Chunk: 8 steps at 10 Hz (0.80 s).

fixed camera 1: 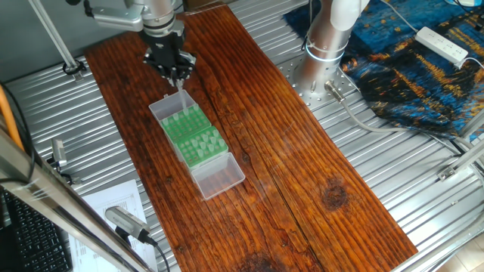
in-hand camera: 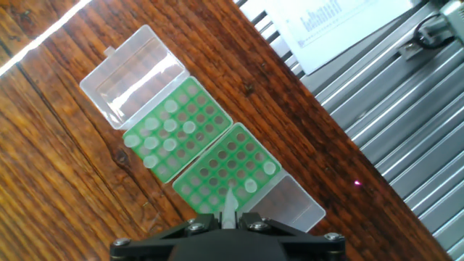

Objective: Transfer all large pipette tips from one holder to another

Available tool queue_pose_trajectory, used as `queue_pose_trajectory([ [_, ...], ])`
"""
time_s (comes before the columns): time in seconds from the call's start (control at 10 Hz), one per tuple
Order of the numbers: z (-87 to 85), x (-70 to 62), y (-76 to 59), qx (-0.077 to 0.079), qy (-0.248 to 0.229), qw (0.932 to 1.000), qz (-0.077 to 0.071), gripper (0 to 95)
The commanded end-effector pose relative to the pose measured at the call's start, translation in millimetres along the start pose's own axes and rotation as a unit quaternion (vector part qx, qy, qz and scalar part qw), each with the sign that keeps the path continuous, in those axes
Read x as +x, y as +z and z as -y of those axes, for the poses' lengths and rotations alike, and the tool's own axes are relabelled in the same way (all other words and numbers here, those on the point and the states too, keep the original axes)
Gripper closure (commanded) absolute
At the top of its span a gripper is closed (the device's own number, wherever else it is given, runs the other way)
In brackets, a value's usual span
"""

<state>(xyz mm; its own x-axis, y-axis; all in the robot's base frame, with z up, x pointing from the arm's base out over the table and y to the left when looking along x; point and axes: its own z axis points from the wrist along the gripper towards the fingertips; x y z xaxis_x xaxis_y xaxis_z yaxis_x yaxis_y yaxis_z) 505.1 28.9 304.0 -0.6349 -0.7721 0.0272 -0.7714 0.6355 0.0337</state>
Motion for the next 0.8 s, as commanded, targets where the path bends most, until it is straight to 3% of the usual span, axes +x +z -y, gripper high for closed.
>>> queue_pose_trajectory([
  [0.1,-3.2,2.2,1.7,-0.002,0.004,1.0,0.0,95.0],
  [0.8,-12.6,6.5,10.5,0.002,0.013,0.9999,-0.005,95.0],
])
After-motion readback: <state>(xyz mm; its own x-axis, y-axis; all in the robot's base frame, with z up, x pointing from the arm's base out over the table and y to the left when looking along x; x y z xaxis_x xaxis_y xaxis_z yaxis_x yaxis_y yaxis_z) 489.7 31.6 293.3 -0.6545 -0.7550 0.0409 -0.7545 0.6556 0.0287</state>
